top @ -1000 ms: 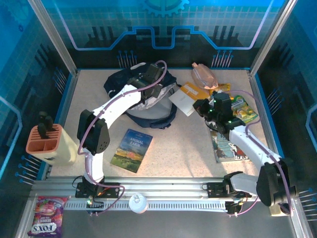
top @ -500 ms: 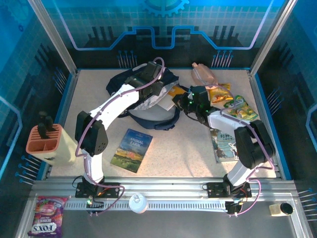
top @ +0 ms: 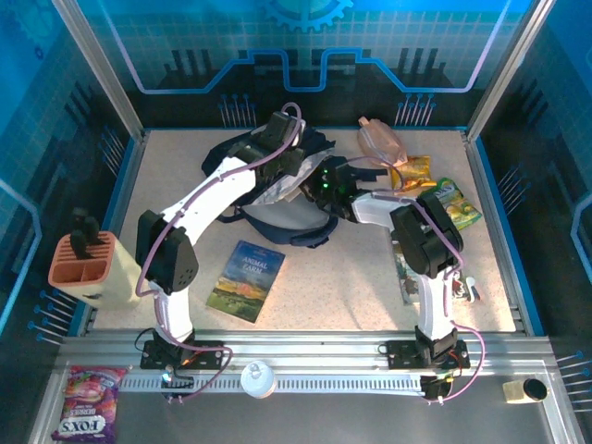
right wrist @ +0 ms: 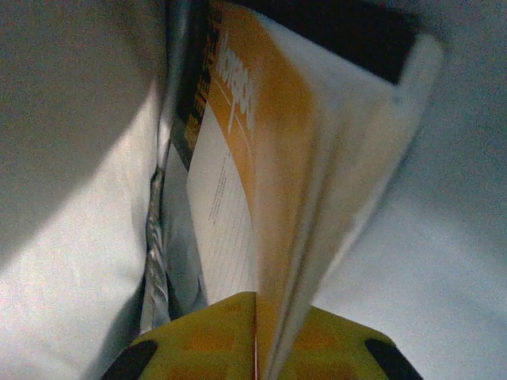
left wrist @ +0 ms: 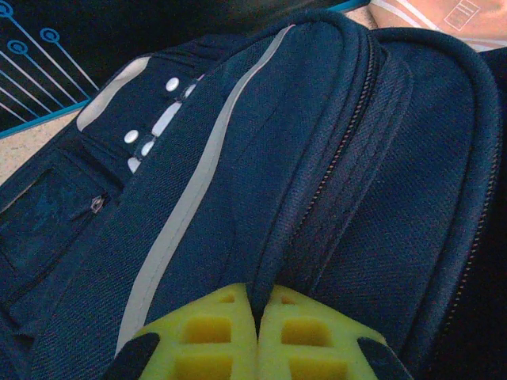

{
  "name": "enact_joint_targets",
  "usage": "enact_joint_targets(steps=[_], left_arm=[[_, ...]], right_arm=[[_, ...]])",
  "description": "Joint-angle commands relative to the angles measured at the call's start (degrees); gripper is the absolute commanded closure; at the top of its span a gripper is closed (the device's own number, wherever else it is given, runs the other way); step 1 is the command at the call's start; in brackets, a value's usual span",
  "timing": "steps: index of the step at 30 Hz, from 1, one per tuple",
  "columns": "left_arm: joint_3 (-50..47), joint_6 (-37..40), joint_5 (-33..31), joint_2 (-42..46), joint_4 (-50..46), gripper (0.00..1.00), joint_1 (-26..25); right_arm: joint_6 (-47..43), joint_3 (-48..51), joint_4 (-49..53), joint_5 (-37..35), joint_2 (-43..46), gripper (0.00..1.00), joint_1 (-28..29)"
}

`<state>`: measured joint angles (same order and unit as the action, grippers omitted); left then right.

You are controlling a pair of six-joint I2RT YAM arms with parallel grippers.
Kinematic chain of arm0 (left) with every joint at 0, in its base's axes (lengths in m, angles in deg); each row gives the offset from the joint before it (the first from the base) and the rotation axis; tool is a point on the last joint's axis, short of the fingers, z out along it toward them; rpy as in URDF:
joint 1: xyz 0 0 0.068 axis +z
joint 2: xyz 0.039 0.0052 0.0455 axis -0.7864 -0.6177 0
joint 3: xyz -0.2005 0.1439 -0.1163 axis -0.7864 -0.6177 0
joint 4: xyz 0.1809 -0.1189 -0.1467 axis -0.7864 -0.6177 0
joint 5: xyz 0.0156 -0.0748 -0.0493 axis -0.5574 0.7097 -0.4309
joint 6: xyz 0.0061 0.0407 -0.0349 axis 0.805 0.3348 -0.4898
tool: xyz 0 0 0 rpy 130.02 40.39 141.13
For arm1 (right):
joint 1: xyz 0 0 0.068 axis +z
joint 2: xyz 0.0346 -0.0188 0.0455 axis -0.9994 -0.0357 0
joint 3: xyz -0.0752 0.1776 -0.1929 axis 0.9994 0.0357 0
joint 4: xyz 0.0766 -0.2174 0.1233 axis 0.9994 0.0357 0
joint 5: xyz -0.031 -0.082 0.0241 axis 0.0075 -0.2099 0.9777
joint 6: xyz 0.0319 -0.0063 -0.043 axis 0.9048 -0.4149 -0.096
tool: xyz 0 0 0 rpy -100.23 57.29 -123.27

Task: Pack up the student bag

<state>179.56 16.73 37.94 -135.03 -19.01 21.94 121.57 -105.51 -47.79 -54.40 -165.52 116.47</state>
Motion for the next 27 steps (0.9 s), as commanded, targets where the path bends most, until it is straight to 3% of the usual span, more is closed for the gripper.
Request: enact_joint_targets(steps=[1,7,12,16,22,27], left_arm=[[1.6,-2.9,0.4,4.8,6.9,1.0,0.8],[0.6,-3.2,0.5,5.4,6.9,1.0,1.2],[0.3,-4.4,1.0,5.0,6.9,1.0,2.0],[0.0,-5.0,1.3,4.7,6.8,1.0,2.7],[-1.1,-5.1,0.9,4.3,6.7,1.0,3.5],[-5.2,-5.2,-1.0,4.7,7.1,1.0,4.9]], right_arm=[[1.1,-6.1,0.5,-0.5,-5.0,0.83,0.8],[-0.5,-9.0,4.3,3.4,-5.3,0.58,0.8],[-1.8,-5.2,8.0,3.7,0.1,0.47,0.1],[-3.0,-2.0,9.8,4.9,3.9,0.41,-0.8],[-5.4,3.3,10.7,7.4,10.2,0.42,-2.0],[-14.6,9.4,13.3,4.3,18.7,0.4,-3.5]])
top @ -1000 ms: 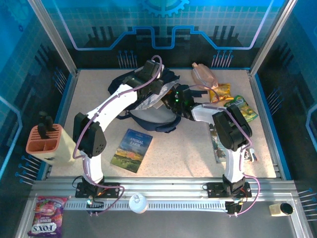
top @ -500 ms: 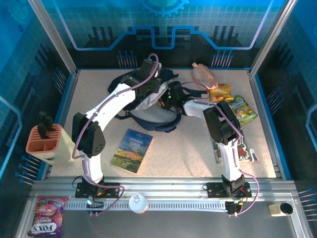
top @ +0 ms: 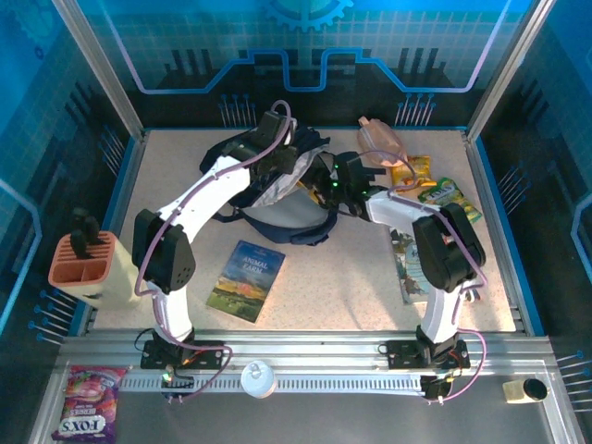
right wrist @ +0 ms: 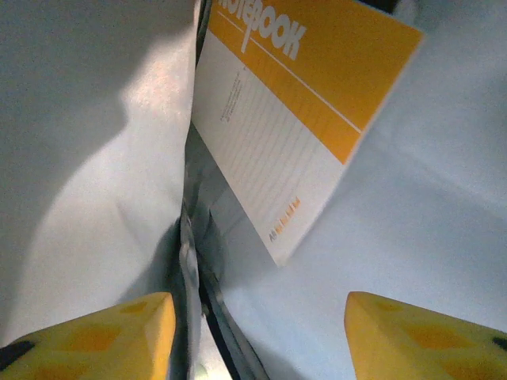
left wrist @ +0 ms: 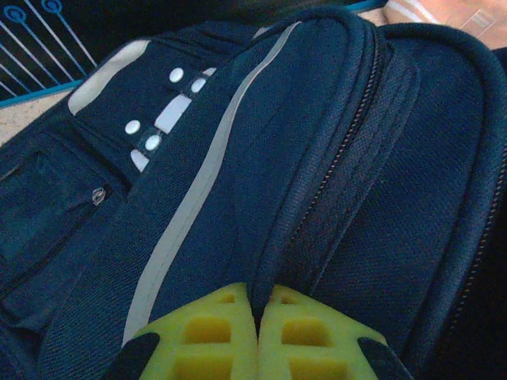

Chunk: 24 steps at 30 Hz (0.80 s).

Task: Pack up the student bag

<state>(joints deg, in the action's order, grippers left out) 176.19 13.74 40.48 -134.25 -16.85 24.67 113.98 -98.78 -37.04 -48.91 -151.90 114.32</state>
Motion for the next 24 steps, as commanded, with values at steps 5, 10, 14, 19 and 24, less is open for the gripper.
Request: enact_joint_targets(steps=[5,10,14,19,24], left_arm=[[-8.4,-5.0,-0.9,5.4,6.1,1.0,3.6],[-11.9,-7.4,5.9,4.7,5.8,0.72,4.2],[-14.4,-12.5,13.4,5.5,5.2,0.48,5.4],[-20.8,-17.7,17.7,10.8,8.0,0.24,8.3],[-27.3,-19.1,18.1,17.0,10.5,0.07,13.5]], right_arm=[[-16.1,10.8,8.3,-7.9,14.2,0.35,-3.4],[-25.6,15.4,17.4,-17.8,21.7,0.28,-3.2],[-32.9,13.4,27.3,-25.8,22.9,0.19,0.6],[-38.7,9.5,34.8,-31.4,20.4,0.09,7.9],[-42.8,4.5,37.3,-33.6,14.7,0.05,18.3]])
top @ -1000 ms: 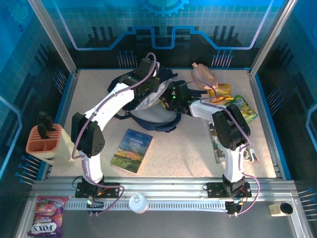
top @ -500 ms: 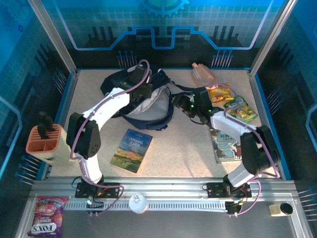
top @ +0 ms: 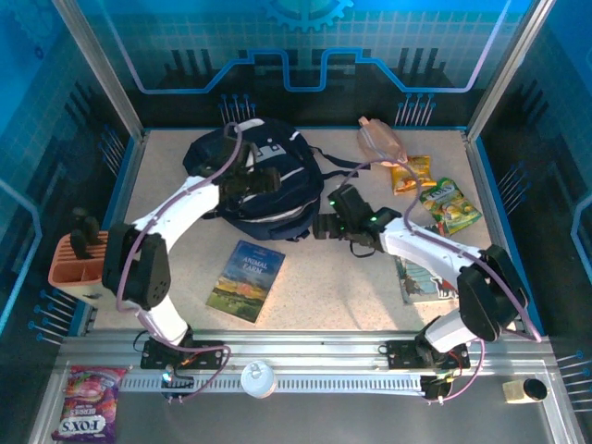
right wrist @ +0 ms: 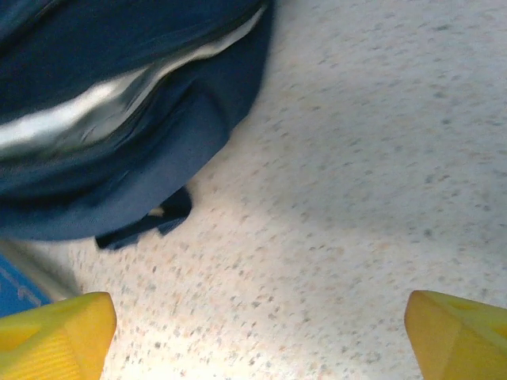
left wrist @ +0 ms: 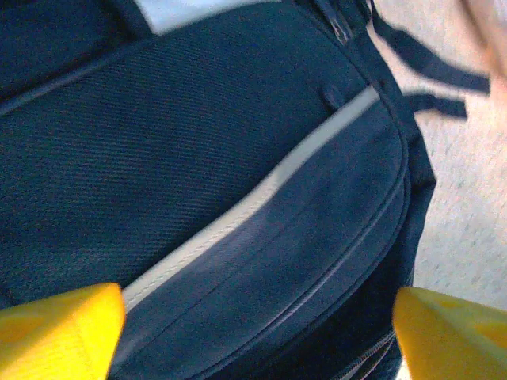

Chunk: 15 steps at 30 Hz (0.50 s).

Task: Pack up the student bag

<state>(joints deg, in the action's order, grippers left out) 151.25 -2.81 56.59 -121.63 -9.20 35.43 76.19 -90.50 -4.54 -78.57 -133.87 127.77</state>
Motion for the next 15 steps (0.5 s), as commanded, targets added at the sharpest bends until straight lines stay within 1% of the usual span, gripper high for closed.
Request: enact_joint_targets(steps=[1,3,4,8,11,15], left_arm=[[-3.0,-2.5,1.5,5.1,2.6,0.05,3.6],[-3.9,-1.6,1.0,6.8,1.2,0.02,6.2],[-4.2,-1.4,0.9,7.5,0.6,0.01,7.4],[-5.6,-0.1,1.4,10.5,-0.4,0.01,11.5],[-6.3,0.6,1.2,11.6,-0.2,0.01,12.6],[-7.0,0.3,1.8,11.3,0.4,0.01,13.0]], right_arm=[[-5.6,-5.0,5.3,-4.1,-4.7,0.05,6.6],[-6.4,-8.3,7.0,-5.8,-8.3,0.04,10.5],[-7.0,-9.7,7.2,-5.5,-9.7,0.04,11.7],[-9.0,-15.5,8.2,-2.9,-16.2,0.04,15.8],[-10.4,-19.5,9.5,-2.1,-20.5,0.04,18.0],[-9.6,-24.3,12.6,-0.7,-25.8,0.06,18.6]])
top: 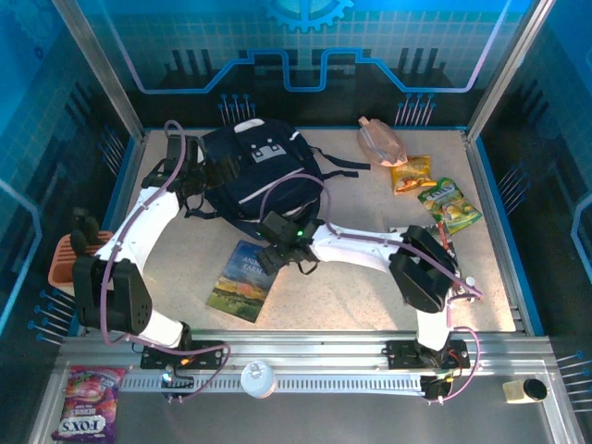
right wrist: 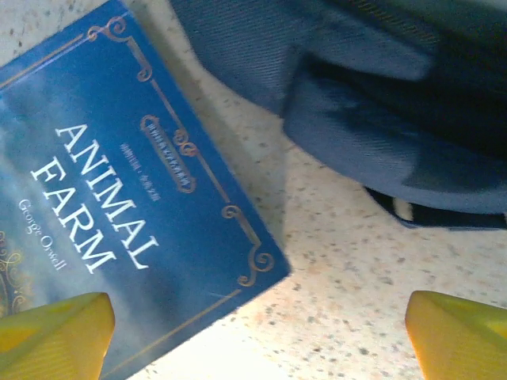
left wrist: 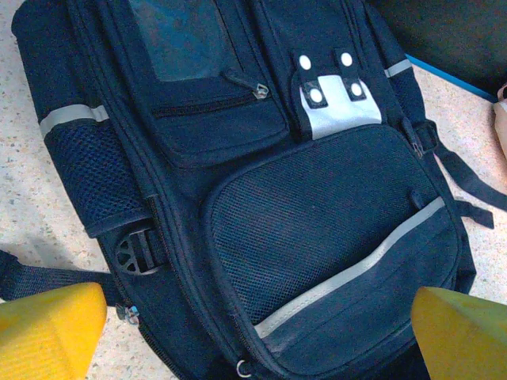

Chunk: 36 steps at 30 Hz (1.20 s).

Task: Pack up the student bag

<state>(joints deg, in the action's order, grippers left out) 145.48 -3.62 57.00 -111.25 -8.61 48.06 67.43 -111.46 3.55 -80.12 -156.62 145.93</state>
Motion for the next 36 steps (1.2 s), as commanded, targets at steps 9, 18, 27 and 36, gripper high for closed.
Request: enact_joint_targets(steps=[9,18,27,36], left_arm=[[-0.8,0.4,3.2,-0.2,0.2,0.01,0.4],[-1.0,-0.1,5.0,-0.1,0.7,0.01,0.4],[-1.8,-1.4,8.3,0.1,0.8,0.01,0.0],[-2.1,-2.1,8.6,-0.1,0.7,0.01,-0.5]], right_arm=[[-0.3,-4.0,8.9,-0.4,-6.6,0.09,-0.5],[0.0,9.7,4.9,-5.7,1.2,0.13,-8.8],[1.4,13.5,1.5,-4.0,11.4,0.13,-11.7],[5.0,8.0,2.4,3.1,5.0,0.1,-6.2]])
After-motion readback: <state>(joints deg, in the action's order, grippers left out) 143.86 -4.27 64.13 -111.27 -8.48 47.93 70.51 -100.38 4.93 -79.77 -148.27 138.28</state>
